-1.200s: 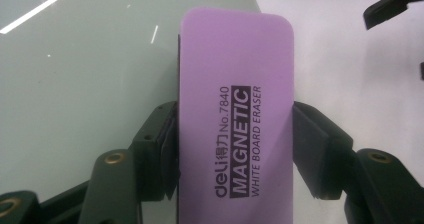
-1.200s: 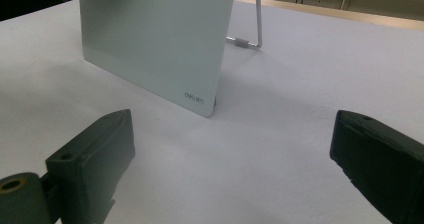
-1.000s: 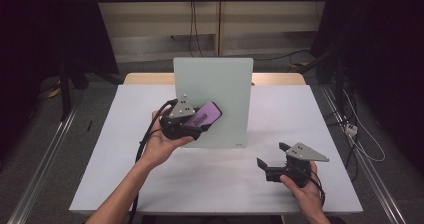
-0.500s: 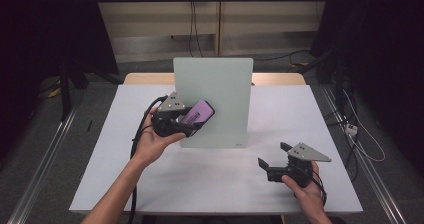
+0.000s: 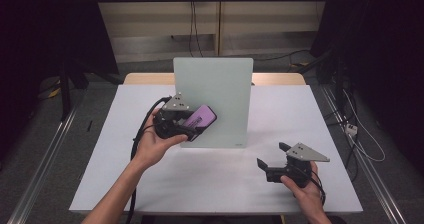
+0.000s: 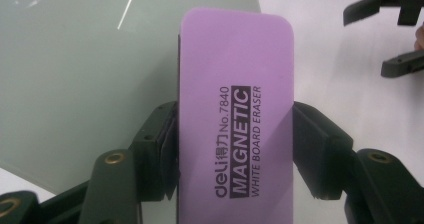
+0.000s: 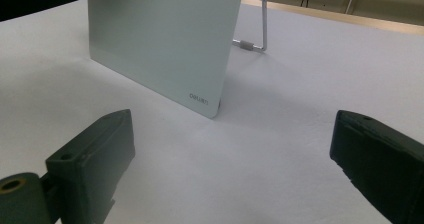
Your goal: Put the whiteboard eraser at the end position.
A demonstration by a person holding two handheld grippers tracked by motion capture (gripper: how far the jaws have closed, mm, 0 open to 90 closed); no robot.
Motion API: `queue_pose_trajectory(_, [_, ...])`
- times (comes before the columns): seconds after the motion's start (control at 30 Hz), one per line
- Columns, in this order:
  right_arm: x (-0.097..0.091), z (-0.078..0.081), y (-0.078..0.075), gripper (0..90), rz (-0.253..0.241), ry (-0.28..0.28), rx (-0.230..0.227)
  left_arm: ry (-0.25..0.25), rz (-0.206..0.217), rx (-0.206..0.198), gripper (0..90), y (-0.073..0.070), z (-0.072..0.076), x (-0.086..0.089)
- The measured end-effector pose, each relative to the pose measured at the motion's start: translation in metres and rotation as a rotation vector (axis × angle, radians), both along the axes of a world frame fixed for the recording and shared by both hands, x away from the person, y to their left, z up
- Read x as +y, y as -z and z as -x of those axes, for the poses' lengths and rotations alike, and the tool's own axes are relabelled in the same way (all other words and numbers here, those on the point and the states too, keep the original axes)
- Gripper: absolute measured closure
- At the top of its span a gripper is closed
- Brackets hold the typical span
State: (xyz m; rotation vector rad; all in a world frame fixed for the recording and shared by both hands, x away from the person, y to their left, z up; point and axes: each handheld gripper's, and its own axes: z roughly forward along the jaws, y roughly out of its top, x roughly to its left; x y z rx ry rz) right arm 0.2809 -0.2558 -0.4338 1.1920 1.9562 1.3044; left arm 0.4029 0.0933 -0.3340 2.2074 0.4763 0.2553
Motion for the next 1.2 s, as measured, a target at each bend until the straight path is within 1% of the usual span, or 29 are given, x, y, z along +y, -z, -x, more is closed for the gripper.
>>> queue_pose_trajectory(0.1, [0.0, 0.0, 0.0, 4.4, 0.0, 0.003, -0.001, 0.003, -0.025, -0.001, 40.6, 0.003, 0.005, -0.001])
queue_pose_trajectory(0.13, [0.0, -0.001, 0.0, 4.3, 0.003, 0.003, 0.001, 0.019, -0.034, 0.003, 40.6, 0.004, 0.006, -0.002])
queue_pose_trajectory(0.23, [0.001, -0.002, 0.0, 4.3, 0.006, 0.003, 0.002, 0.032, -0.058, 0.005, 40.6, 0.007, 0.01, -0.004])
queue_pose_trajectory(0.27, [0.001, -0.002, 0.001, 4.3, 0.007, 0.004, 0.004, 0.025, -0.058, 0.006, 40.6, 0.008, 0.011, -0.004])
queue_pose_trajectory(0.33, [0.002, -0.002, 0.001, 4.3, 0.004, 0.003, 0.004, 0.029, -0.066, 0.018, 40.6, 0.01, 0.011, -0.005])
queue_pose_trajectory(0.37, [0.001, -0.002, 0.001, 4.4, 0.003, 0.003, 0.005, 0.038, -0.081, 0.02, 40.6, 0.011, 0.012, -0.005])
queue_pose_trajectory(0.4, [0.001, -0.002, 0.001, 4.3, 0.002, 0.002, 0.005, 0.024, -0.094, 0.019, 40.6, 0.012, 0.013, -0.006])
queue_pose_trajectory(0.43, [0.001, -0.002, 0.001, 4.4, 0.003, 0.001, 0.004, 0.03, -0.105, 0.017, 40.6, 0.014, 0.014, -0.007])
queue_pose_trajectory(0.47, [0.001, -0.002, 0.0, 4.3, 0.001, 0.003, 0.003, 0.025, -0.101, 0.019, 40.6, 0.015, 0.015, -0.008])
queue_pose_trajectory(0.5, [0.001, -0.001, 0.0, 4.3, 0.0, 0.004, 0.004, 0.02, -0.14, 0.006, 40.6, 0.015, 0.016, -0.009])
queue_pose_trajectory(0.53, [0.0, -0.001, 0.0, 4.3, 0.0, 0.005, 0.004, 0.045, -0.12, 0.023, 40.6, 0.017, 0.016, -0.01])
queue_pose_trajectory(0.57, [0.0, -0.001, 0.0, 4.3, 0.0, 0.005, 0.004, 0.058, -0.132, 0.022, 40.6, 0.018, 0.017, -0.01])
queue_pose_trajectory(0.6, [0.0, -0.001, 0.0, 4.4, 0.0, 0.005, 0.004, 0.066, -0.13, 0.029, 40.7, 0.02, 0.018, -0.011])
queue_pose_trajectory(0.67, [0.001, -0.001, 0.0, 4.4, 0.0, 0.004, 0.003, 0.079, -0.139, 0.038, 40.6, 0.023, 0.02, -0.012])
queue_pose_trajectory(0.7, [0.001, -0.001, 0.0, 4.4, 0.001, 0.003, 0.002, 0.082, -0.149, 0.04, 40.6, 0.025, 0.021, -0.012])
queue_pose_trajectory(0.77, [0.001, -0.001, 0.0, 4.4, 0.003, 0.004, 0.004, 0.061, -0.152, 0.048, 40.6, 0.028, 0.022, -0.013])
queue_pose_trajectory(0.8, [0.001, -0.001, 0.0, 4.3, 0.005, 0.002, 0.003, 0.071, -0.168, 0.051, 40.7, 0.029, 0.022, -0.014])
queue_pose_trajectory(0.83, [0.001, -0.001, 0.0, 4.3, 0.005, 0.002, 0.003, 0.054, -0.192, 0.041, 40.7, 0.029, 0.024, -0.015])
queue_pose_trajectory(0.87, [0.001, -0.001, 0.0, 4.4, 0.005, 0.001, 0.003, 0.085, -0.169, 0.06, 40.7, 0.031, 0.023, -0.015])
queue_pose_trajectory(0.9, [0.001, -0.001, 0.0, 4.4, 0.006, 0.001, 0.003, 0.1, -0.167, 0.077, 40.7, 0.032, 0.023, -0.016])
queue_pose_trajectory(0.93, [0.001, 0.0, 0.0, 4.4, 0.007, -0.001, 0.001, 0.112, -0.175, 0.085, 40.7, 0.034, 0.024, -0.018])
queue_pose_trajectory(1.0, [0.001, 0.0, 0.0, 4.4, 0.005, 0.002, 0.003, 0.128, -0.197, 0.087, 40.7, 0.038, 0.026, -0.022])
queue_pose_trajectory(1.03, [0.0, 0.0, 0.0, 4.3, 0.005, 0.002, 0.003, 0.135, -0.206, 0.097, 40.7, 0.039, 0.027, -0.024])
queue_pose_trajectory(1.1, [0.001, 0.0, 0.0, 4.3, 0.006, -0.001, 0.001, 0.121, -0.19, 0.103, 40.7, 0.042, 0.028, -0.027])
queue_pose_trajectory(1.13, [0.001, 0.0, 0.0, 4.4, 0.008, -0.002, 0.0, 0.125, -0.182, 0.112, 40.7, 0.043, 0.028, -0.028])
queue_pose_trajectory(1.2, [0.001, 0.0, 0.0, 4.3, 0.008, -0.004, 0.0, 0.144, -0.196, 0.117, 40.7, 0.045, 0.029, -0.03])
